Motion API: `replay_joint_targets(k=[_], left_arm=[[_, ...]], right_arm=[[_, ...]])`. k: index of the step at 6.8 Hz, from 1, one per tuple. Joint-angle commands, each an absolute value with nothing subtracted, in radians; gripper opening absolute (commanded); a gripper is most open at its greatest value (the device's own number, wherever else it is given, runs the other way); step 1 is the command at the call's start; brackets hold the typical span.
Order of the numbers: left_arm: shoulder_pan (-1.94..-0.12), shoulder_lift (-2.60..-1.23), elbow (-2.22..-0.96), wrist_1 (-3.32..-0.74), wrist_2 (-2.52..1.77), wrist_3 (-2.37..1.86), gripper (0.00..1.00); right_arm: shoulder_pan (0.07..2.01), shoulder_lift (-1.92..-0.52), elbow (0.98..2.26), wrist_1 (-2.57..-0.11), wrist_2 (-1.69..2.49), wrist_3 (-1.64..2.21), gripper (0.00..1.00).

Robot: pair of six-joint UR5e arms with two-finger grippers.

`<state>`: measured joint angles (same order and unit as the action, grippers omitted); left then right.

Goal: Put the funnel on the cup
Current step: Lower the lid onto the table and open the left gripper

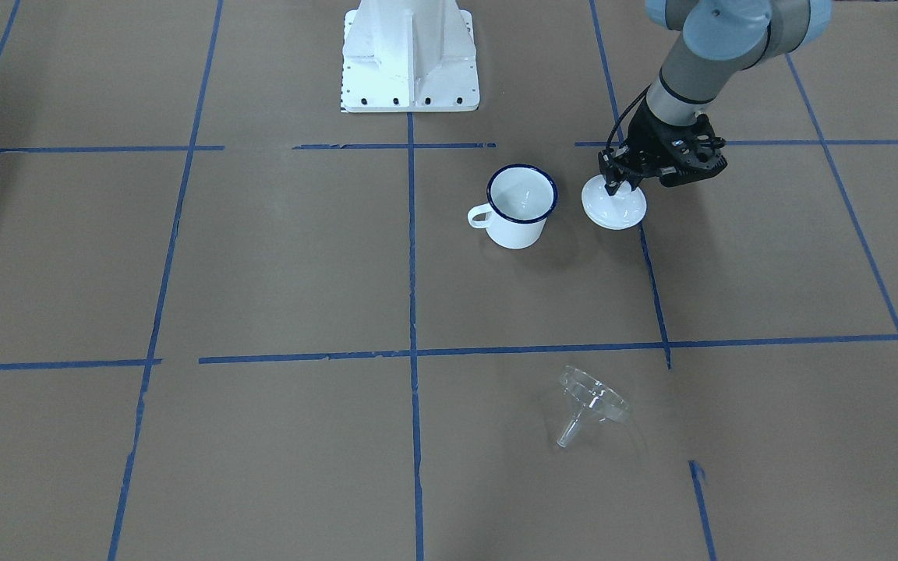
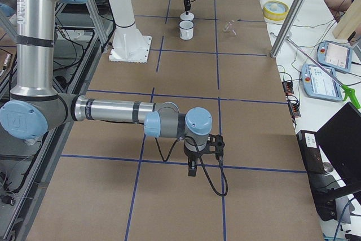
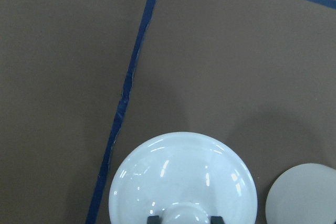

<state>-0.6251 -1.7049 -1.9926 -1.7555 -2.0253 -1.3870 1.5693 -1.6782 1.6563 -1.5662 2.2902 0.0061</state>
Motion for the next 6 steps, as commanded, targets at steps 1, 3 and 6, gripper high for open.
replay_joint_targets(k=[1, 3, 6], left_arm=[[-0.592, -1.704, -1.935, -1.813, -2.026, -1.390, 0.00], [-0.592, -1.706, -1.921, -1.819, -2.026, -1.387, 0.30], [-0.597, -1.713, -1.937, -1.815, -2.028, -1.387, 0.99]], right_arm=[[1.569, -1.678, 1.657, -1.566, 2.290, 0.006, 1.00], [1.569, -1.678, 1.657, -1.566, 2.290, 0.006, 1.00], [1.569, -1.678, 1.657, -1.566, 2.290, 0.006, 1.00]])
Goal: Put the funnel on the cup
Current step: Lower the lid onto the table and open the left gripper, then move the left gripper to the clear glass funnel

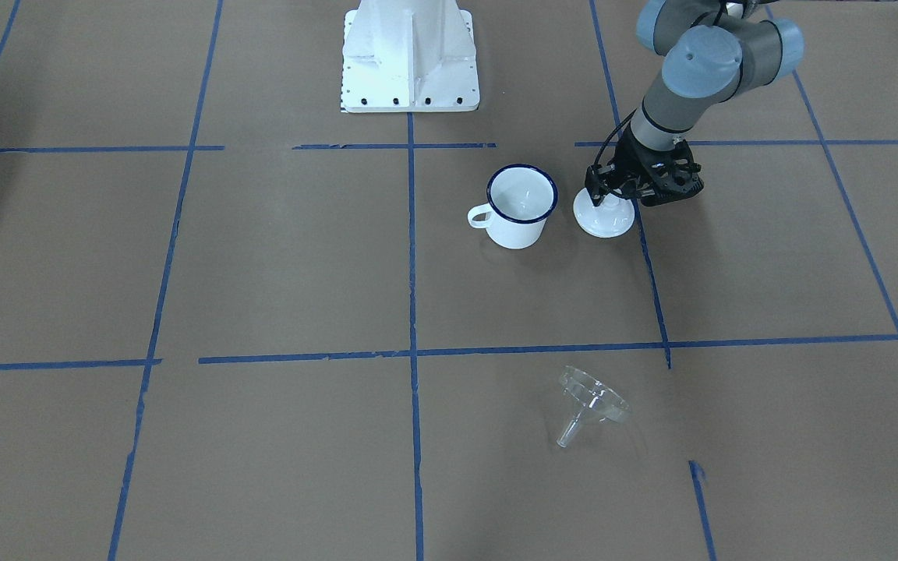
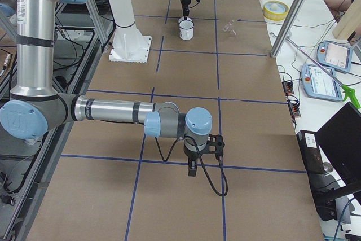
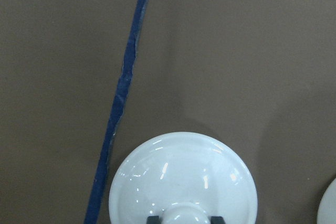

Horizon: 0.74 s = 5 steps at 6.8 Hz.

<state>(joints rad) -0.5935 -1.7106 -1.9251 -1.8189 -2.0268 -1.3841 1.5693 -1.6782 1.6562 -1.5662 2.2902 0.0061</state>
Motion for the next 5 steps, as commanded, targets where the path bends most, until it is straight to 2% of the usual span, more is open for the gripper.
replay_joint_targets(k=[1, 3, 4, 5], left_arm=[[-0.612, -1.718, -1.974, -1.806, -2.026, -1.387, 0.99], [-0.763, -1.753, -1.984, -1.793, -2.058, -1.416, 0.98], [-0.805, -1.803, -1.947, -1.807, -2.060, -1.478, 0.98], [-0.846, -1.915, -1.843, -1.819, -2.056, -1.614, 0.99]], right_arm=[[1.569, -1.678, 1.657, -1.566, 2.290, 0.006, 1.00], [1.569, -1.678, 1.657, -1.566, 2.290, 0.006, 1.00], [1.569, -1.678, 1.655, -1.566, 2.290, 0.006, 1.00], [1.569, -1.678, 1.657, -1.566, 2.290, 0.006, 1.00]])
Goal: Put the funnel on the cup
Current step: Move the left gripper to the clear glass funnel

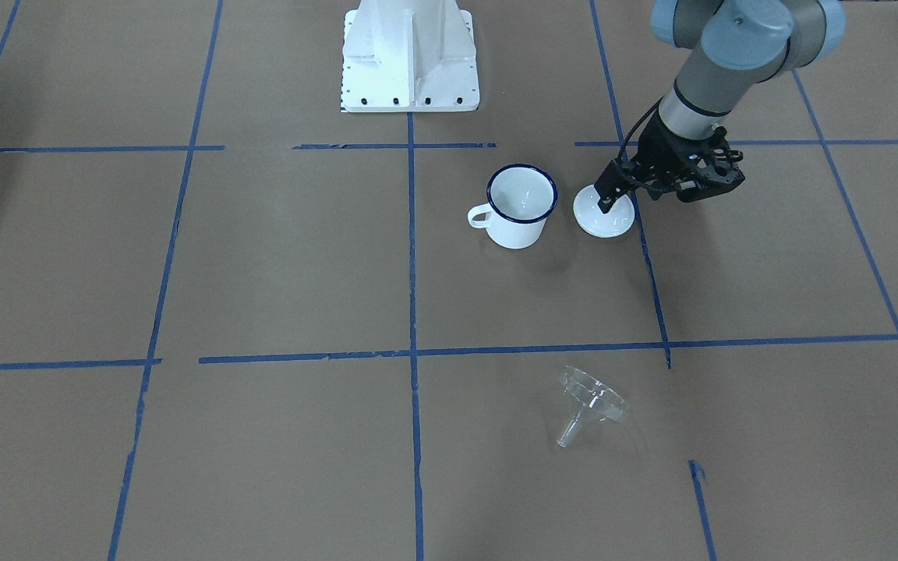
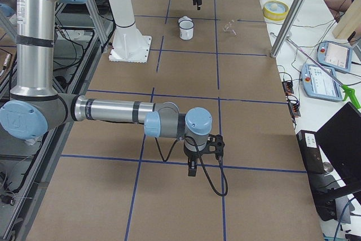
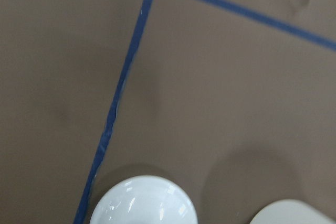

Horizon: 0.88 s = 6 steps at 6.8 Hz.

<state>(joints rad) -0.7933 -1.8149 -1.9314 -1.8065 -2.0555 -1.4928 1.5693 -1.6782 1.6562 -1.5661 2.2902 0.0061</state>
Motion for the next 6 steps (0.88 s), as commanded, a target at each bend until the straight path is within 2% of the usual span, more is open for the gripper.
replay_joint_targets(k=[1, 3, 5, 6], left_arm=[[-0.871, -1.981, -1.725, -1.973, -2.052, -1.705, 0.99], [-0.868, -2.011, -1.573, -2.354, -1.856, -1.996, 0.99], [-0.862, -2.102, -1.398, -2.434, -1.684, -2.061, 0.97], [-0.842, -2.103, -1.381, -2.480, -1.646, -2.124, 0.95]], right_arm=[[1.569, -1.678, 1.657, -1.566, 2.290, 0.006, 1.00], [1.569, -1.678, 1.657, -1.566, 2.290, 0.006, 1.00], [1.569, -1.678, 1.657, -1.566, 2.290, 0.006, 1.00], [1.569, -1.678, 1.657, -1.566, 2.290, 0.006, 1.00]])
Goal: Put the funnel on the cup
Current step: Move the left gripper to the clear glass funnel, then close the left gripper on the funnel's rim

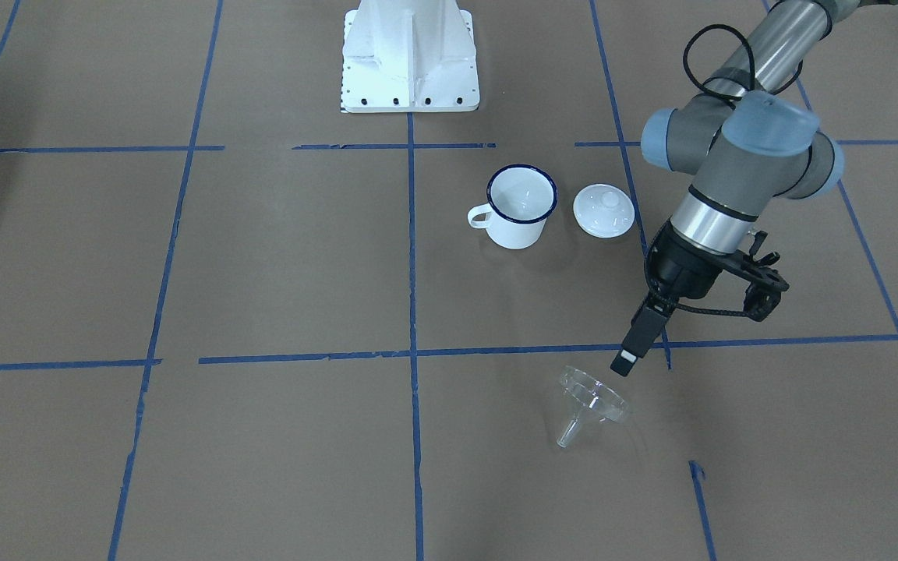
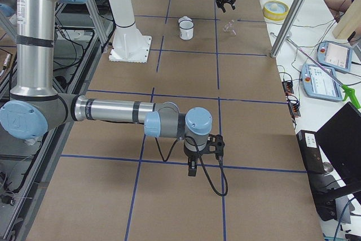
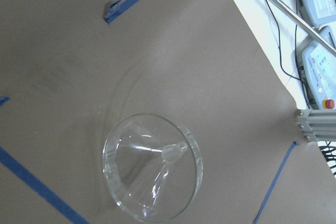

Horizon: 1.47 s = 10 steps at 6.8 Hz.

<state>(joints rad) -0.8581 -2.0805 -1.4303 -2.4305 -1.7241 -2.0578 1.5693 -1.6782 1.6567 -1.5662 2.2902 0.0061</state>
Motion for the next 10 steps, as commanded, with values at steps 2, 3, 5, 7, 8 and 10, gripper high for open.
replay_joint_targets(k=[2, 3, 5, 7, 8, 10], left_arm=[[-0.804, -2.112, -1.297, -2.606, -1.520, -2.163, 0.90], [-0.792, -2.111, -1.280, -2.646, -1.520, -2.164, 0.89], [-0.779, -2.112, -1.276, -2.649, -1.528, -2.167, 0.87], [-0.767, -2.109, -1.266, -2.680, -1.529, -2.166, 0.82], [-0.762, -2.108, -1.250, -2.721, -1.531, -2.164, 0.78], [-0.761, -2.108, -1.244, -2.740, -1.531, -2.164, 0.63]], right_arm=[[1.569, -1.678, 1.657, -1.566, 2.290, 0.006, 1.00], [1.569, -1.678, 1.657, -1.566, 2.290, 0.006, 1.00], [1.569, -1.678, 1.657, -1.566, 2.290, 0.006, 1.00], [1.569, -1.678, 1.657, -1.566, 2.290, 0.006, 1.00], [1.569, -1.678, 1.657, -1.566, 2.290, 0.006, 1.00], [1.569, -1.678, 1.657, -1.566, 2.290, 0.006, 1.00]])
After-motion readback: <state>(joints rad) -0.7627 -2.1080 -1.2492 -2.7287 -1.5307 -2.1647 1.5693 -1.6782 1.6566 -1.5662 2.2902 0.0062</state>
